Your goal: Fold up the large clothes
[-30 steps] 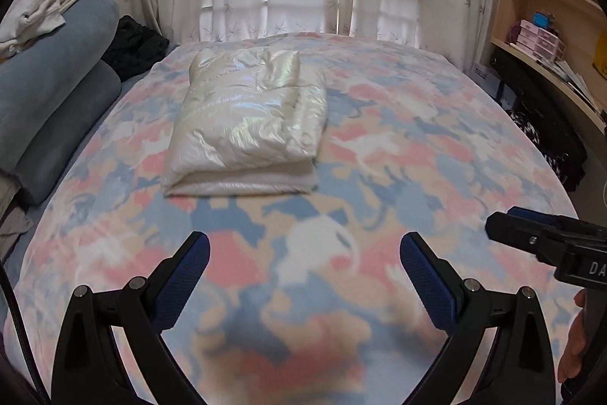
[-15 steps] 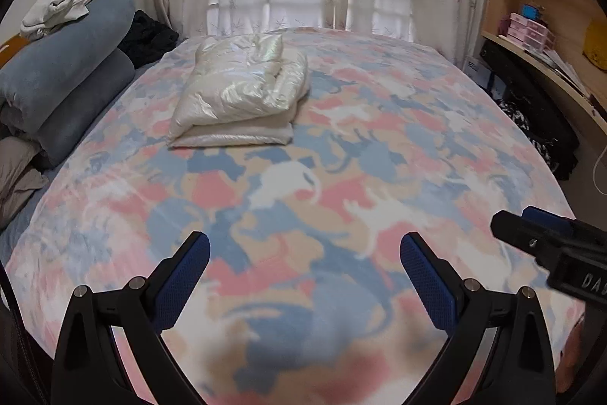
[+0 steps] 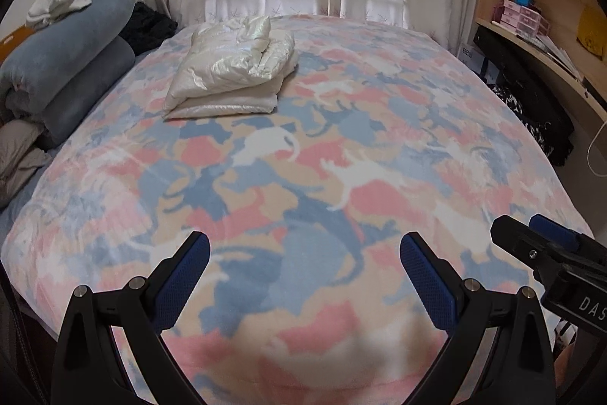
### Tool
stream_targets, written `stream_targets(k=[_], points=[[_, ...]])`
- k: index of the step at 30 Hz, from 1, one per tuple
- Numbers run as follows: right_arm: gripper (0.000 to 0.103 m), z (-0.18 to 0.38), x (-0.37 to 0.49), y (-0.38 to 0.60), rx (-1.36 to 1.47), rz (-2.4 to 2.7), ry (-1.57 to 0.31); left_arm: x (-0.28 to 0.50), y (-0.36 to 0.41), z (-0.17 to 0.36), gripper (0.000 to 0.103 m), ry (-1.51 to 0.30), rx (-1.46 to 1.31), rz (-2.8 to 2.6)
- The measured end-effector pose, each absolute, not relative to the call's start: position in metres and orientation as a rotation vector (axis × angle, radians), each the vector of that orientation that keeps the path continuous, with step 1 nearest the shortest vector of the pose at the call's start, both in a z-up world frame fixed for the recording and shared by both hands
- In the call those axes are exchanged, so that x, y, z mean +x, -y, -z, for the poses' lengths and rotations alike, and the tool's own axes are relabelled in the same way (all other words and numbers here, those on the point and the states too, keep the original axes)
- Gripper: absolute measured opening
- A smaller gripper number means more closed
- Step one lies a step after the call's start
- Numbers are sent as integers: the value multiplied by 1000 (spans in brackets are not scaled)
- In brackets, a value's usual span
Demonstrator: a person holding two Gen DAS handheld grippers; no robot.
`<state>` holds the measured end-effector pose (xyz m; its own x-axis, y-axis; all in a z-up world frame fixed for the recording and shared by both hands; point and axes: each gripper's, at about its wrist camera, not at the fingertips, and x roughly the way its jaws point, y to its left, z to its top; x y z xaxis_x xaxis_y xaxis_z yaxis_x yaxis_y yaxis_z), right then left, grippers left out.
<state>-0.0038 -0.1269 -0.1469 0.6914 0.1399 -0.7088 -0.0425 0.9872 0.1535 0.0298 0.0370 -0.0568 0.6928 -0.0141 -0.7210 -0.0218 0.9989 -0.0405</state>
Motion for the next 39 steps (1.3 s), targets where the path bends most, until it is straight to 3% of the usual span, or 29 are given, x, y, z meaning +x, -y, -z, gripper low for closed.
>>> stream_targets(k=[6,39], points=[[89,142,-13,131,103,-72,-769,24,-30,47,100,-779,-30,14],[89,144,-13,125,93,-76,-773,26,-28,44,100,-791,-33,-25]])
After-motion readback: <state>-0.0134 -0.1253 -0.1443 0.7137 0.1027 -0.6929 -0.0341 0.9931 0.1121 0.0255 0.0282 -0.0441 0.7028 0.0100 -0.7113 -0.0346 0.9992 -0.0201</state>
